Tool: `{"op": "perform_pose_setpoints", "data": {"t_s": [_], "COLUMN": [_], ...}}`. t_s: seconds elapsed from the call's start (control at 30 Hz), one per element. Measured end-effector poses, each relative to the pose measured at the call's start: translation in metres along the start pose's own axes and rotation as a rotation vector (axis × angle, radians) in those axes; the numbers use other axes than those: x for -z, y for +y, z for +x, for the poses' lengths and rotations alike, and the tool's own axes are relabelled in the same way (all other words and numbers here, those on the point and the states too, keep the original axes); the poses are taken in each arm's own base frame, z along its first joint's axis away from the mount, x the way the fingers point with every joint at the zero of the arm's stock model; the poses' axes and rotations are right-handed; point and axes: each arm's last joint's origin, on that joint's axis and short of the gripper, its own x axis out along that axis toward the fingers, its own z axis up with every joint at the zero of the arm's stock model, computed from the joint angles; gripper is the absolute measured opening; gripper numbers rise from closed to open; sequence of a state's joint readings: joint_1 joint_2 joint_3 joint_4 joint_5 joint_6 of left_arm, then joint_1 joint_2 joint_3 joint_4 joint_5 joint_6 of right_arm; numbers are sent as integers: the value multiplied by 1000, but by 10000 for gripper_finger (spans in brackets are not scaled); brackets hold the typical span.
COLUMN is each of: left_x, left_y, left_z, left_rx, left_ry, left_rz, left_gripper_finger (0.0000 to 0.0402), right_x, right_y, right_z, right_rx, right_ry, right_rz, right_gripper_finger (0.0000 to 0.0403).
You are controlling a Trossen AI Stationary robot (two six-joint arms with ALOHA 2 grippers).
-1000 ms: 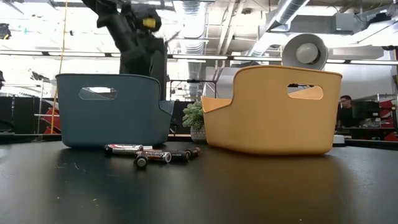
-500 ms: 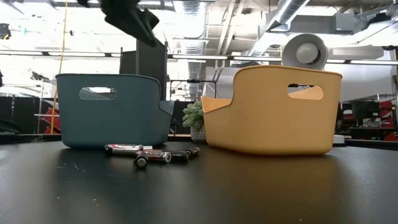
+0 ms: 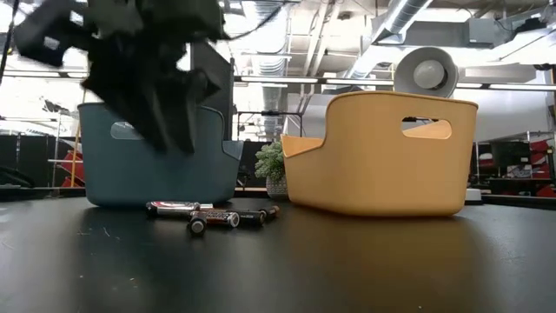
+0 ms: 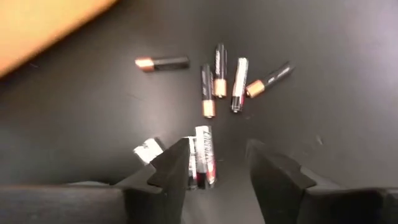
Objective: Sort batteries
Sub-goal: Put the silver battery into the blue bin
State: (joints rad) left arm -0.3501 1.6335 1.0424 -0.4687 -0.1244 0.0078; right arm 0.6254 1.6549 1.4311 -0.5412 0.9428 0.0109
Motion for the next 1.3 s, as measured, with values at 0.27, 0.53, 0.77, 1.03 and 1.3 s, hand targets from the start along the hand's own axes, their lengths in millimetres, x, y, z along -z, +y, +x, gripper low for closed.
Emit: {"op": "perform_pose_setpoints", "data": {"t_s": [0.27, 0.53, 0.77, 1.03, 1.3], "left_x": [2, 5, 0, -8, -20], "left_y": [-7, -9, -6, -3, -37], "left_z": [28, 23, -1, -31, -26], "left_rx": [-57, -41, -46, -51, 77], "left_ry": [57, 79, 8, -117, -233], "left_rz": [-54, -115, -129, -161, -13], "left_gripper_finger": [174, 173, 173, 173, 173], "right_x": [0, 0, 0, 0, 0], "right_y": [0, 0, 0, 0, 0], "right_z": [0, 0, 0, 0, 0], "right_rx": [0, -1, -1, -1, -1], "right_ry": [-1, -1, 0, 0, 0], "right_rz": [1, 1, 0, -1, -2], "right_gripper_finger": [122, 122, 122, 122, 122]}}
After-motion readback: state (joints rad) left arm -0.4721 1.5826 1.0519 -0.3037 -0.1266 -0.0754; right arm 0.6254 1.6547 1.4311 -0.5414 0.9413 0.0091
